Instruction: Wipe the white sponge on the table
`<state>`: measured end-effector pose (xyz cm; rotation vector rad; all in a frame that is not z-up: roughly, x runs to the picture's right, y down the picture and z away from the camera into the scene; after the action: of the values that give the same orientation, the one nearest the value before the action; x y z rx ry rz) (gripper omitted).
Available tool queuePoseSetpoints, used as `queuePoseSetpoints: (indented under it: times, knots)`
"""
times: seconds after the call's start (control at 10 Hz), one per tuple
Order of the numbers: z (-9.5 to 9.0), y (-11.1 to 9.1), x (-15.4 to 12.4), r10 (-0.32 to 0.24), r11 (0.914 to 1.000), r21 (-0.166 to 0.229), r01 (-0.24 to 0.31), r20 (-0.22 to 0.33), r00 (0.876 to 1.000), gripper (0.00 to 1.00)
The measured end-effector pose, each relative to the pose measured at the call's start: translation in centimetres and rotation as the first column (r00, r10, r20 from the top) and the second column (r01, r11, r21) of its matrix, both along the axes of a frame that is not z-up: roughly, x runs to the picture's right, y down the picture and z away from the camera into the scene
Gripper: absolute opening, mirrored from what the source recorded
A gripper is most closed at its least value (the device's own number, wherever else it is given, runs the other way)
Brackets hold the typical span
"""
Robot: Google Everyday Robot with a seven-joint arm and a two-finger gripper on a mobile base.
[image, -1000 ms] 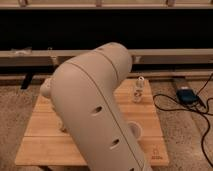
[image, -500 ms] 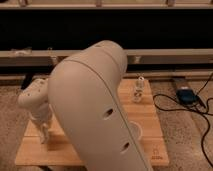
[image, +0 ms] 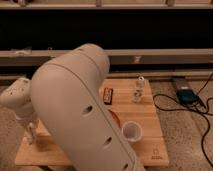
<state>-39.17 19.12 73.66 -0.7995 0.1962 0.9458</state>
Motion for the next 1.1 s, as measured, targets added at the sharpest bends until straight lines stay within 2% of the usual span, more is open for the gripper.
queuePoseSetpoints:
  times: [0.2, 0.6, 1.1]
  knots:
    - [1.2, -0.7, -1.0, -0.006, 0.9999, 0.01, 0.006, -0.028, 1.0, 0.0]
    - [4.4, -2.6, -0.7, 0.03, 0.9994, 0.021, -0.028, -0.108, 0.994, 0.0]
    - [7.0, -3.6, 0.8, 0.079, 0.9968, 0.031, -0.074, -0.203, 0.976, 0.0]
